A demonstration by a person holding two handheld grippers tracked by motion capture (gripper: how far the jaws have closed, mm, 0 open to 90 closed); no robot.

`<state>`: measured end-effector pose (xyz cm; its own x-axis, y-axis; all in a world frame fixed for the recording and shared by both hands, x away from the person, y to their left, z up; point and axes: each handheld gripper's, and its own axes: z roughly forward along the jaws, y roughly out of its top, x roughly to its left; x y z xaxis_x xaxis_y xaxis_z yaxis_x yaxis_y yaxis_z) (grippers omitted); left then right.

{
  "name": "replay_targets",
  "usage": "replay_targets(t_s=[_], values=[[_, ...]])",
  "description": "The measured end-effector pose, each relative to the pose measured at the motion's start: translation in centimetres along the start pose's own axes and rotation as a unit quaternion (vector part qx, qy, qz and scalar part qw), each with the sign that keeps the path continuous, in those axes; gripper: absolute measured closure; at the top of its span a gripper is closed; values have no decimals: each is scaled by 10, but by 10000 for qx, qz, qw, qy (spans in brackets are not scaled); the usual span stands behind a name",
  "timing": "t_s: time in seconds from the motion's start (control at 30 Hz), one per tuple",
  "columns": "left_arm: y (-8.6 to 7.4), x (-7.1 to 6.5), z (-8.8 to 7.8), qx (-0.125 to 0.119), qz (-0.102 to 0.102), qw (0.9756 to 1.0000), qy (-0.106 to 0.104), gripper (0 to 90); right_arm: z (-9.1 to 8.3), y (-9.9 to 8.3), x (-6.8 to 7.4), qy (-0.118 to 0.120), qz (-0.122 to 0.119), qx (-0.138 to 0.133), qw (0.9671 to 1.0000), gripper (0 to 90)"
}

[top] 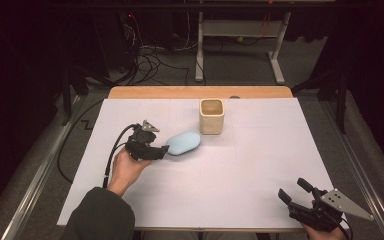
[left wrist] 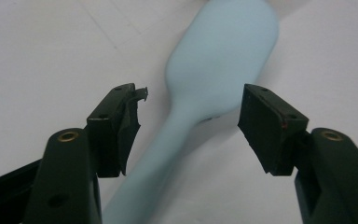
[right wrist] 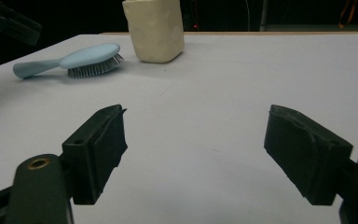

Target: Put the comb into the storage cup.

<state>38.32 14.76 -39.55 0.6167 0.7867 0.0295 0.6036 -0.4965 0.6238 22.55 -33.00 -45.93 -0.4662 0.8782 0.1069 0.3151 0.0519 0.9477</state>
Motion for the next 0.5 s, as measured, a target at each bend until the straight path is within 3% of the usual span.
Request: replay_targets(t_s=[0.13, 0.5], values=[[7, 1, 4, 264, 140, 9995, 46, 380, 0, 0, 0, -3, 5, -2, 10000, 212], [10, 6, 24, 802, 8, 9965, -238, 359, 0, 0, 0, 9, -20, 0, 10000, 221]])
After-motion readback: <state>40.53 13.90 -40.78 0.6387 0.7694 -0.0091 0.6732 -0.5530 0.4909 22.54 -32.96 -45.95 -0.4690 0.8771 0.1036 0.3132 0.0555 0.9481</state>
